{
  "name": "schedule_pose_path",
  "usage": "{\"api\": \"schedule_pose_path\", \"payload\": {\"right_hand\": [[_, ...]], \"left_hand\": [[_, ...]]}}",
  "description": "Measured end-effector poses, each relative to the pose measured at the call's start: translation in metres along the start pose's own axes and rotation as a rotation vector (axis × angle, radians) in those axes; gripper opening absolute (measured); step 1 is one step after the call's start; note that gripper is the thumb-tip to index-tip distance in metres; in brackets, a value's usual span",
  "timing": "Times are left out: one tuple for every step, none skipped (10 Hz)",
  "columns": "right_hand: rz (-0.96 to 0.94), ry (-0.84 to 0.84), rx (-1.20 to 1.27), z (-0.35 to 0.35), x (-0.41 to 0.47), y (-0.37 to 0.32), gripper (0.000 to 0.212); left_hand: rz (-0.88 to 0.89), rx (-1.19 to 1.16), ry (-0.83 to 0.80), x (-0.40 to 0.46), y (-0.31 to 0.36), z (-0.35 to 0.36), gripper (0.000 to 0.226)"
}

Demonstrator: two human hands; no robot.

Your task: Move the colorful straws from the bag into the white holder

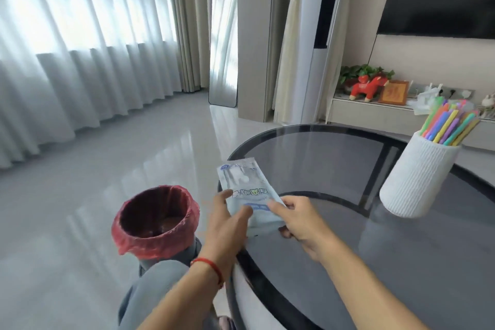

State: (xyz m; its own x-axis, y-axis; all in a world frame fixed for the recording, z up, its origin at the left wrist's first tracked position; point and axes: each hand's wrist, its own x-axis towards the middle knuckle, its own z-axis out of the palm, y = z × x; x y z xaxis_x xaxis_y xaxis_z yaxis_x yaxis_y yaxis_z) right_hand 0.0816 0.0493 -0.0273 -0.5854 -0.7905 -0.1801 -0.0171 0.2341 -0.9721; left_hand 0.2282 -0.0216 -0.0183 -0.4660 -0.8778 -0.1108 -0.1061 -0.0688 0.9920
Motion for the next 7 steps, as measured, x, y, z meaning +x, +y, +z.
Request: {"api": "schedule_pose_path", "payload": {"right_hand": [[0.009,-0.150,0.067,0.047,0.001,-0.022,0.033],[0.056,-0.289,0.126,0.087,0.008,-0.041,0.041],[0.038,-0.336,0.030,0.107,0.011,-0.044,0.033],[0.002,-0.323,-0.047,0.106,0.013,-0.033,0.031],[-0.038,-0.306,-0.125,0.098,0.006,-0.027,0.025],[-0.060,-0.298,-0.154,0.075,-0.011,-0.021,0.022],[-0.100,-0.199,-0.164,0.037,-0.035,-0.021,0.023]], "left_hand": [[-0.030,-0.153,0.136,0.006,0.012,-0.044,0.058],[-0.134,-0.200,0.261,0.017,0.013,-0.095,0.049],[-0.210,-0.228,0.224,0.022,-0.003,-0.144,0.039],[-0.292,-0.208,0.191,0.027,-0.023,-0.173,0.028],[-0.432,-0.305,0.228,0.051,-0.041,-0.185,0.026],[-0.451,-0.412,0.242,0.073,-0.049,-0.186,0.035],[-0.449,-0.387,0.344,0.075,-0.045,-0.187,0.038]]}}
